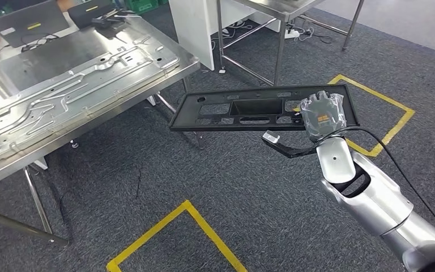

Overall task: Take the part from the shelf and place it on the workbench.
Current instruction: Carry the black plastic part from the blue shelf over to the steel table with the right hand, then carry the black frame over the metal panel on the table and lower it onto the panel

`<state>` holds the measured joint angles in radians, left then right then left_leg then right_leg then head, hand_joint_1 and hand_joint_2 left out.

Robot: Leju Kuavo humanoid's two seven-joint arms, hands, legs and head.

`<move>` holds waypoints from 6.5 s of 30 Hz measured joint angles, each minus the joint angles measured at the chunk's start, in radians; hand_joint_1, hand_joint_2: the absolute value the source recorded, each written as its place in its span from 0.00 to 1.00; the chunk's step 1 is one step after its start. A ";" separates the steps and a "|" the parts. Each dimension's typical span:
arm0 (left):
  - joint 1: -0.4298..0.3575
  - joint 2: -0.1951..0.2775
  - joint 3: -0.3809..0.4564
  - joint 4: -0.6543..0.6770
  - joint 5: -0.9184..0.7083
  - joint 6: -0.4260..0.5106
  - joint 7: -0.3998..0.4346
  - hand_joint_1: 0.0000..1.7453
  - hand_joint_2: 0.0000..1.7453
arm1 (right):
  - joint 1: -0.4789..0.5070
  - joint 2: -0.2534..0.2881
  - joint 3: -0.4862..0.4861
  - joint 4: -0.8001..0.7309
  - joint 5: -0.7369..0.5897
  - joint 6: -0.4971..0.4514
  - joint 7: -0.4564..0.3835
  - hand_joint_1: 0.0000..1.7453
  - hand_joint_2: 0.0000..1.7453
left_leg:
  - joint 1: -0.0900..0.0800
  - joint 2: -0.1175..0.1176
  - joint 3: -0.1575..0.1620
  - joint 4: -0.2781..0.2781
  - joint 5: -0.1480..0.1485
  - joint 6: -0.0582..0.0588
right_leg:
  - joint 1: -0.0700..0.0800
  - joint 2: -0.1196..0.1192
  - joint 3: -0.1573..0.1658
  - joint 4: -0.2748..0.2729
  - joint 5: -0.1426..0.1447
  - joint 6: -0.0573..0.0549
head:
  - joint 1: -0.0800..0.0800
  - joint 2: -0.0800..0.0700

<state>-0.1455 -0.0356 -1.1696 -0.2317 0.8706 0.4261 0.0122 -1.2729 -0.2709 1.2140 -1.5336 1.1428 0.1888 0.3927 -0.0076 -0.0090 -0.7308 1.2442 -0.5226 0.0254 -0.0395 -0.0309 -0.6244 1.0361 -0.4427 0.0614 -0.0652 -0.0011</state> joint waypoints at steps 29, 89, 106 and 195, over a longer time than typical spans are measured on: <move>0.000 -0.002 0.001 0.000 0.003 0.004 -0.012 0.00 1.00 | -0.032 0.002 -0.007 -0.012 -0.005 -0.007 0.003 1.00 1.00 | -0.027 -0.035 0.104 -0.155 0.048 0.026 | 0.007 0.019 0.012 -0.072 0.064 -0.033 | -0.003 0.000; 0.000 -0.008 0.002 0.000 0.018 -0.002 0.077 0.00 1.00 | -0.038 -0.026 -0.042 -0.013 -0.096 -0.004 0.074 1.00 1.00 | -0.006 -0.011 0.128 -0.225 0.089 0.013 | 0.007 0.031 0.017 -0.057 0.042 -0.022 | -0.003 0.000; -0.003 -0.005 0.002 0.000 -0.007 -0.014 0.074 0.00 1.00 | -0.042 -0.055 -0.065 -0.012 -0.118 -0.004 0.087 1.00 1.00 | -0.003 0.002 0.150 -0.296 0.142 0.050 | 0.009 0.031 -0.042 0.099 -0.056 0.010 | -0.002 0.000; -0.009 0.000 0.002 0.004 -0.045 -0.026 0.077 0.00 1.00 | 0.021 0.033 -0.076 -0.028 -0.181 -0.111 -0.002 1.00 1.00 | -0.069 -0.013 0.163 -0.376 0.198 0.127 | 0.016 0.042 0.133 -0.088 -0.014 0.011 | -0.002 0.000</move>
<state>-0.1548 -0.0356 -1.1681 -0.2274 0.8253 0.4003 0.0890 -1.2521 -0.2384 1.1382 -1.5616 0.9621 0.0778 0.3906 -0.0768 -0.0219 -0.5683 0.8681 -0.3246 0.1528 -0.0238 0.0109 -0.4911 0.9482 -0.4567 0.0725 -0.0676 -0.0010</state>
